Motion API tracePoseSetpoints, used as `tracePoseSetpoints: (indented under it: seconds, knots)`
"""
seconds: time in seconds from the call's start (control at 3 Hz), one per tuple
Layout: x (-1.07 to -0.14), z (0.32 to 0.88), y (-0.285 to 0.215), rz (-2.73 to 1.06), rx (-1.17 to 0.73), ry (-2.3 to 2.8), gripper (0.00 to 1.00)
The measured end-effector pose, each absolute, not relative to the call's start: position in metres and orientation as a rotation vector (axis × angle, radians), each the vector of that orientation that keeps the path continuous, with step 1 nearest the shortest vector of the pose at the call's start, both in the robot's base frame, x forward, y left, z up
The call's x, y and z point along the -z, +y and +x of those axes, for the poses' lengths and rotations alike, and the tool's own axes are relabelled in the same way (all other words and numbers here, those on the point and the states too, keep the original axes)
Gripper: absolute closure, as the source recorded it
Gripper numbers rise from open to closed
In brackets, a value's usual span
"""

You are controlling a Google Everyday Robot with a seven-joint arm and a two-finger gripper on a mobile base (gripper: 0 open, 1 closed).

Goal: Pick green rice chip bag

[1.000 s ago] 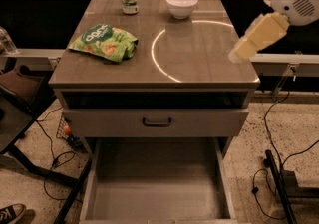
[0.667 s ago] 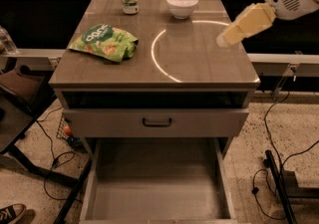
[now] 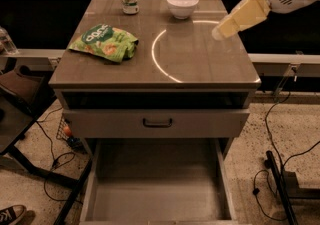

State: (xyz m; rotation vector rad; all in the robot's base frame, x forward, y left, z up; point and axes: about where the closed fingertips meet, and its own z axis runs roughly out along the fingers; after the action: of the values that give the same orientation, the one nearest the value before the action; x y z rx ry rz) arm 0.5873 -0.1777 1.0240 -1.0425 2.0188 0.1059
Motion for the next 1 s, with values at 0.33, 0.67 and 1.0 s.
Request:
tracePoseSetpoints:
  seconds: [0.33,0.67,1.0]
  knots:
    - [-1.036,0.603,-0.152,-1.066,-0.113,1.993,0.0]
    - [-1.047,0.631,-0.115,-1.11,-0.118,1.967,0.0]
    - [-1.049,0.66,-0.076,-1.159,-0.139,1.938,0.0]
